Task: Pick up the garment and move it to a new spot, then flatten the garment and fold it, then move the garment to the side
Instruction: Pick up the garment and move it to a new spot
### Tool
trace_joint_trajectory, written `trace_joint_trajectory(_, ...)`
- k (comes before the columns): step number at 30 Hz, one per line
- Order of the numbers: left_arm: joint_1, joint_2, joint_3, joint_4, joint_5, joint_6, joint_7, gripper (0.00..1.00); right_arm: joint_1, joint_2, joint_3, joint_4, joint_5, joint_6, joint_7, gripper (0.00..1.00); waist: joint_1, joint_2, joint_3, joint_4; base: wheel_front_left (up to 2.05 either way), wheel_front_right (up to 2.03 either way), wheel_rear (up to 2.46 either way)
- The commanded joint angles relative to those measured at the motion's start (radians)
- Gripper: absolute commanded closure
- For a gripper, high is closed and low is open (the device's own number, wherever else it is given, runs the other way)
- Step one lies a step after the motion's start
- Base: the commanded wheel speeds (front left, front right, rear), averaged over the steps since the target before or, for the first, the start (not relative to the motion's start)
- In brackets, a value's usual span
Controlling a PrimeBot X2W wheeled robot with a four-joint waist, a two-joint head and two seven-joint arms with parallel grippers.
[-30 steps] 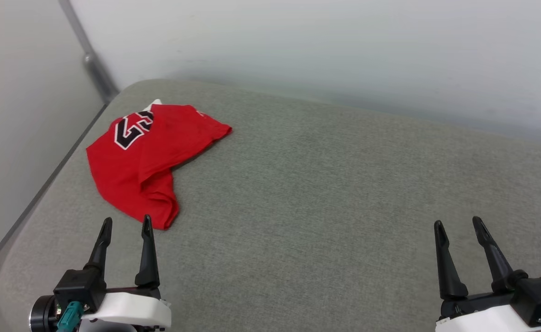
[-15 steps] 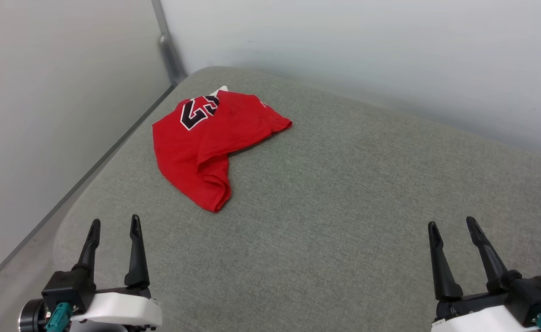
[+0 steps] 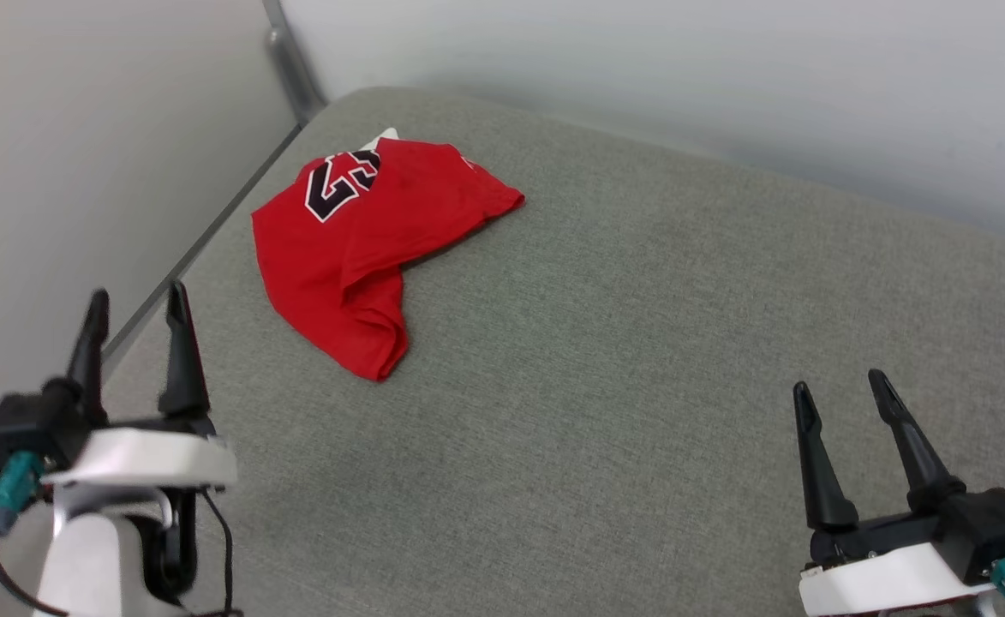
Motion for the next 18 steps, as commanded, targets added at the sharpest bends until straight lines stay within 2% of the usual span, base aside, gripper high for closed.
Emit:
trace_joint_trajectory(1,-0.061,0.020,0.004,0.010,0.000,-0.008,-0.002,0.00,-0.025,0.001,0.000,-0.008,-0.018,0.000,-0.002,0.00,0.0000,0.0000,0.048,-0.027,0.00,0.00,0.00)
trace_joint_trajectory(3,-0.134,0.047,0.015,0.035,-0.022,-0.015,-0.002,0.00,-0.044,0.001,-0.003,-0.015,-0.035,0.000,-0.002,0.00,0.0000,0.0000,0.089,-0.046,0.00,0.00,0.00)
trace_joint_trajectory(7,-0.316,0.145,0.027,0.097,-0.070,-0.020,-0.002,0.00,-0.095,0.001,-0.029,-0.035,-0.078,0.000,-0.002,0.00,0.0000,0.0000,0.199,-0.102,0.00,0.00,0.00)
trace_joint_trajectory(13,-0.501,0.309,-0.041,0.206,-0.133,-0.020,0.006,0.00,-0.135,-0.005,-0.061,-0.061,-0.101,0.000,-0.002,0.00,0.0000,0.0000,0.308,-0.159,0.00,0.00,0.00)
trace_joint_trajectory(14,-0.549,0.355,-0.064,0.249,-0.176,-0.020,0.044,0.00,-0.146,-0.009,-0.071,-0.067,-0.103,0.000,-0.002,0.00,0.0000,0.0000,0.333,-0.176,0.00,0.00,0.00)
trace_joint_trajectory(18,-0.647,0.442,-0.131,0.305,-0.310,-0.020,0.176,0.00,-0.172,-0.015,-0.085,-0.087,-0.109,0.000,-0.002,0.00,0.0000,0.0000,0.386,-0.207,0.00,0.00,0.00)
